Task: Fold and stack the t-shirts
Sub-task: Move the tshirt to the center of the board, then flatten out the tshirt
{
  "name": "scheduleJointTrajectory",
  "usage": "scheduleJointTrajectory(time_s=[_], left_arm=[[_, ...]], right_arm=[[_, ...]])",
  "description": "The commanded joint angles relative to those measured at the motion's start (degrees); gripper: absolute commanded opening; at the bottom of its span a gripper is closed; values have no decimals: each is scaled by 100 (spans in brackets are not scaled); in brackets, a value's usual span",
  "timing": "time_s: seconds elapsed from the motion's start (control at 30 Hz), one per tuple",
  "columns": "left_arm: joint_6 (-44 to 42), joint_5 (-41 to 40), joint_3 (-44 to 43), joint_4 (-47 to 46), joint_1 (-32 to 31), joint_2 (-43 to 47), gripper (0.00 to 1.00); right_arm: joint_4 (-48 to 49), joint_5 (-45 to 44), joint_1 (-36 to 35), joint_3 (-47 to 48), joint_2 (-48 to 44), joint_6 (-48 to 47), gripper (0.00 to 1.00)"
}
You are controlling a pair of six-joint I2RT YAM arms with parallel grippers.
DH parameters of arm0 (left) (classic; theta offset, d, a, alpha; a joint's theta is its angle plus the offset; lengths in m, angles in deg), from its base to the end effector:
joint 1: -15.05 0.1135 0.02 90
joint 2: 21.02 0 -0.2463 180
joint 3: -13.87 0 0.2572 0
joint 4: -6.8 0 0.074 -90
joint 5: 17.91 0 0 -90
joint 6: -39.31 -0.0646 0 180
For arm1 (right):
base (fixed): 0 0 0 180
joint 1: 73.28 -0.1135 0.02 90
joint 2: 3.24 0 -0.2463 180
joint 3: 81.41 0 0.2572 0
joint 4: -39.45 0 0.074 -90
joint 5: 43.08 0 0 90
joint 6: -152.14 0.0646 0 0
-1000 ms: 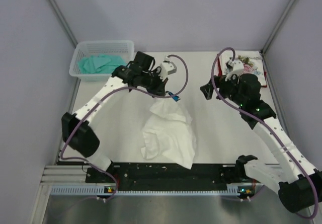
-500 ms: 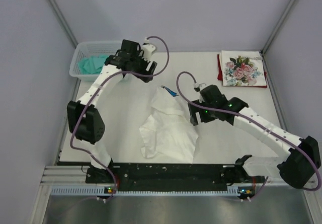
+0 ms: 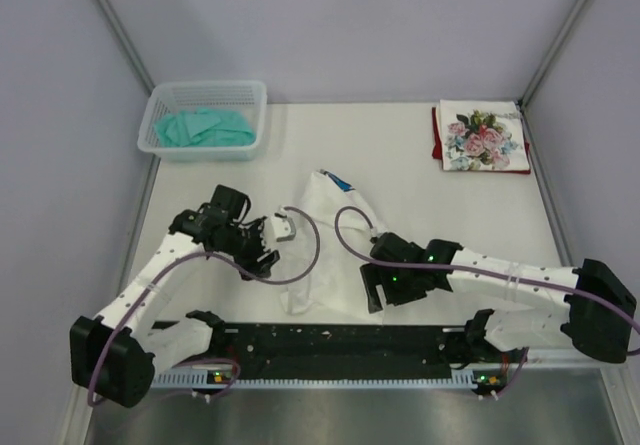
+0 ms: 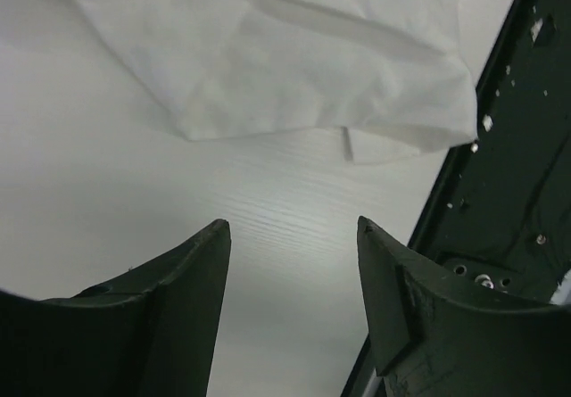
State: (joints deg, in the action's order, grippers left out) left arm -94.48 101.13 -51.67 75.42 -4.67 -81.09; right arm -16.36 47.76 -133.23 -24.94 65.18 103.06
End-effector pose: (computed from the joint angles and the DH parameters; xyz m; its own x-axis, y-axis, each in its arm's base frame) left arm 0.1891 -0.1011 0.2351 -0.2593 0.7357 -0.6257 0.9431 0.3324 -0.0001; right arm 0.1161 0.2026 0.1610 -0.9190 -0.2806 -0.2771 -0.3525 0.8995 0.2582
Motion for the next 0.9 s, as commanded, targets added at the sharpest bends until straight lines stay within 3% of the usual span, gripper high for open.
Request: scheduleJointTrajectory(time_s=[0.0, 0.1, 0.2, 0.27, 0.37, 0.4, 0.47, 0.67, 0.87], left_arm=[[-989, 496, 897, 208, -285, 223, 64], [-1053, 682, 1179, -54, -479, 224, 67], [-1061, 393, 1504, -502, -812, 259, 69], [-1122, 313, 1628, -679, -988, 242, 73], [-1368, 304, 1698, -776, -1191, 189, 74], [-1465, 304, 1733, -828, -1252, 180, 75], [-1562, 296, 1847, -1012, -1506, 145, 74], [-1413, -257, 2313, -1901, -2518, 189, 70], [-1360, -644, 2402, -2033, -2685, -83, 62]], right_arm=[[750, 22, -26, -491, -215, 644, 78], [1645, 74, -26, -852, -154, 758, 70], [2333, 171, -26, -1054, 100, 820, 55], [2615, 215, -26, -1134, 162, 820, 38], [2327, -13, 17, -1064, -91, 759, 3], [2186, -57, 35, -1003, -266, 733, 0], [1931, -365, 140, -810, -653, 584, 0], [1394, -225, 764, -203, -1384, 57, 0], [1130, -304, 1125, 403, -1393, -427, 0]])
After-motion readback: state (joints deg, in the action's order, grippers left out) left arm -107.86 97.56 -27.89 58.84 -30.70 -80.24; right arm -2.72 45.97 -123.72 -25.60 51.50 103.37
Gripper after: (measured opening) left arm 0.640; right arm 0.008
